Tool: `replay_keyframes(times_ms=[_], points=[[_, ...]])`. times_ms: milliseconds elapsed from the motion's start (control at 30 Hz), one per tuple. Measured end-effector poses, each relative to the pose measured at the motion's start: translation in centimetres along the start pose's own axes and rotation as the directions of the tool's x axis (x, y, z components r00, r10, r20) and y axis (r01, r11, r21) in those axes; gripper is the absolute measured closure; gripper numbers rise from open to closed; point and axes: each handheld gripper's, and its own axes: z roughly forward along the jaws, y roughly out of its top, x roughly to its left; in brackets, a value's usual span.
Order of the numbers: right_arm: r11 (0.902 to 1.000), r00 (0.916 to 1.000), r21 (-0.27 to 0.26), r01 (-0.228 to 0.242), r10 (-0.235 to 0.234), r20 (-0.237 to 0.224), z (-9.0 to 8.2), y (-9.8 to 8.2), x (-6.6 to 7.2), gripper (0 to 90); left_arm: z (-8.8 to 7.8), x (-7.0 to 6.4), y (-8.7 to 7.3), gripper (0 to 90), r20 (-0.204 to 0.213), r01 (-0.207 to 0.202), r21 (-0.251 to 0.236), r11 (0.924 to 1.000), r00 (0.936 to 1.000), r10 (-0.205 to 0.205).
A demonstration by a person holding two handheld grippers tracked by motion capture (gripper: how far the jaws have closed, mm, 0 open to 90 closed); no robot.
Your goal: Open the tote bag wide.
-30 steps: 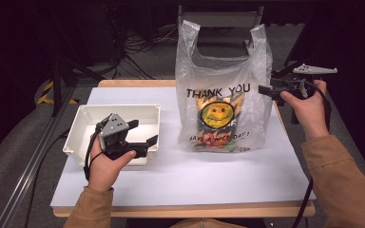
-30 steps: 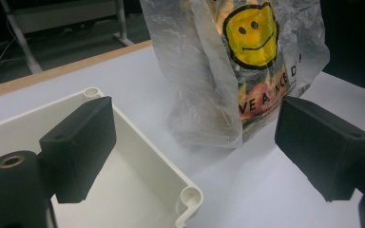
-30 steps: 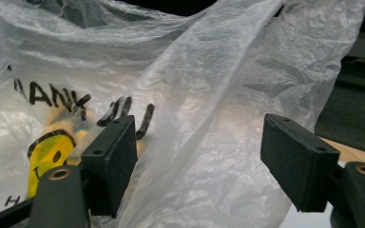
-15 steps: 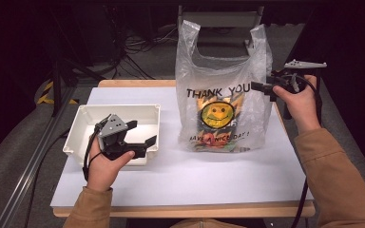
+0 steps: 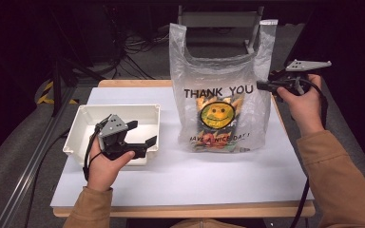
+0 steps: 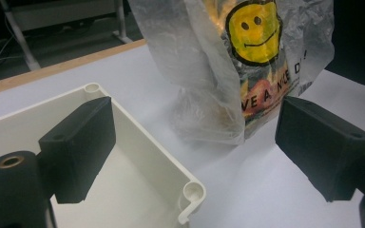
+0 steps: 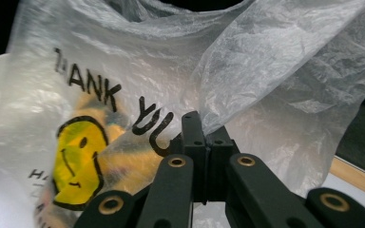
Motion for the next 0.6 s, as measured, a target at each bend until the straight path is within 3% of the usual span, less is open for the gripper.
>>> replay_keyframes(times_ms=[333,600], points=[[0.9976,0.9957,-0.038,0.057,-0.06,-0.07,-3.0,-0.7,2.0,90.0,0.6,-0.6,0.3,14.8,0.017,0.002,-0.007,1.0,0.9999,-0.002],[0.9948,0.9904,-0.06,0.082,-0.088,-0.107,-5.0,-1.4,3.5,90.0,3.2,-2.2,2.1,15.3,0.066,-0.005,-0.008,1.0,0.9978,0.006]])
